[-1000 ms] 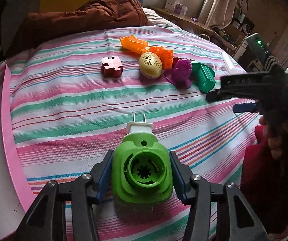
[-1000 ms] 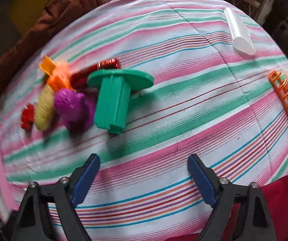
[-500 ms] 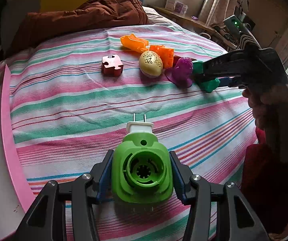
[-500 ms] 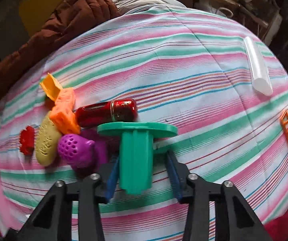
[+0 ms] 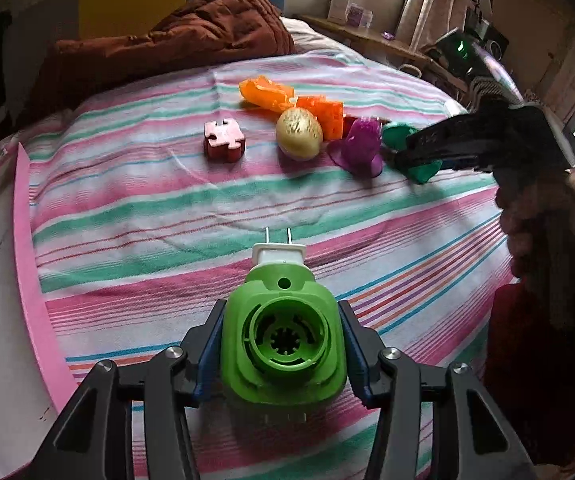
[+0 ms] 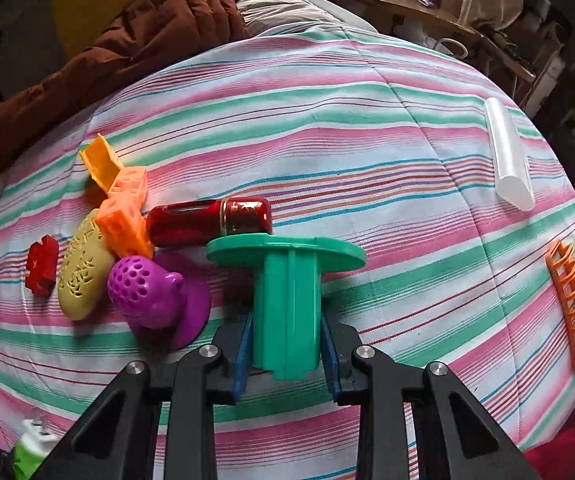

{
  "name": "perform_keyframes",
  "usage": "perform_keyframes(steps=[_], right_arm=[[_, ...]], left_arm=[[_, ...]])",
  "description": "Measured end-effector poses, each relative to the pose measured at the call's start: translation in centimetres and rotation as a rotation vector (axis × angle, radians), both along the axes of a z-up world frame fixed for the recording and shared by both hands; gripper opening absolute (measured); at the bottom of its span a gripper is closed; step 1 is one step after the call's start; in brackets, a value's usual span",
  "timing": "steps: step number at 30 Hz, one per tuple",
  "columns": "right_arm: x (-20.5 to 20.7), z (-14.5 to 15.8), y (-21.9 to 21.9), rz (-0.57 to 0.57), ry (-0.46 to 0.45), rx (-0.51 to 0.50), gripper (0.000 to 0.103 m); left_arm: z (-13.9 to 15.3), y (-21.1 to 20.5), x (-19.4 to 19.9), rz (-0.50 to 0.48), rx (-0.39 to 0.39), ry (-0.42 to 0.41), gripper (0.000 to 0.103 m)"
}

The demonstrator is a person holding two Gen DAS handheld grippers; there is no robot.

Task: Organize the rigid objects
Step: 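Grasp the teal stamp with the right gripper while the left gripper holds the green toy, then carry the green plug toy into the tray and open the left gripper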

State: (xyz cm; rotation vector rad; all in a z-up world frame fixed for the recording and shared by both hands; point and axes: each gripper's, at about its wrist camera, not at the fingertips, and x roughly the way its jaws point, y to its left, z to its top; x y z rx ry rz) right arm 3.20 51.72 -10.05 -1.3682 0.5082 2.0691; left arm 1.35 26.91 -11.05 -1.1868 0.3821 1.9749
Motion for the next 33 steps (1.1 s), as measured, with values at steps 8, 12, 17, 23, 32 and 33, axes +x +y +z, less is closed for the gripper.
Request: perform_keyframes(steps=[8,12,17,23,32,33], right_arm=[[-0.9,-0.6,-0.5,0.030,-0.007,0.035,0.030],[-0.8,-0.4,-1.6,0.054,-0.022,0.070,0.030],[-1.0,-0.2,-2.3,0.074,-0.035,0.098,0.030],[-0.8,0.0,-3.1,0.089,-0.043,0.121,0.030],[-1.0,-0.2,-3.2,0.110,-0.055,0.153,0.030],[-1.0,-0.2,-3.3,0.113,-0.058,0.158,0.030]], left_arm=[[5.3,-2.0,1.3,0.015,0.081,0.136,0.053],[7.4,-3.5,1.1,0.051,0.108,0.180,0.053],[8.4,-5.6,0.0,0.126,0.109,0.201,0.053],[9.2,-9.2,-0.7,0.214,0.105,0.218,0.053],[8.8,-16.3,-3.1,0.370,0.102,0.202,0.053],[8.5,-17.3,-3.5,0.394,0.102,0.194,0.053]])
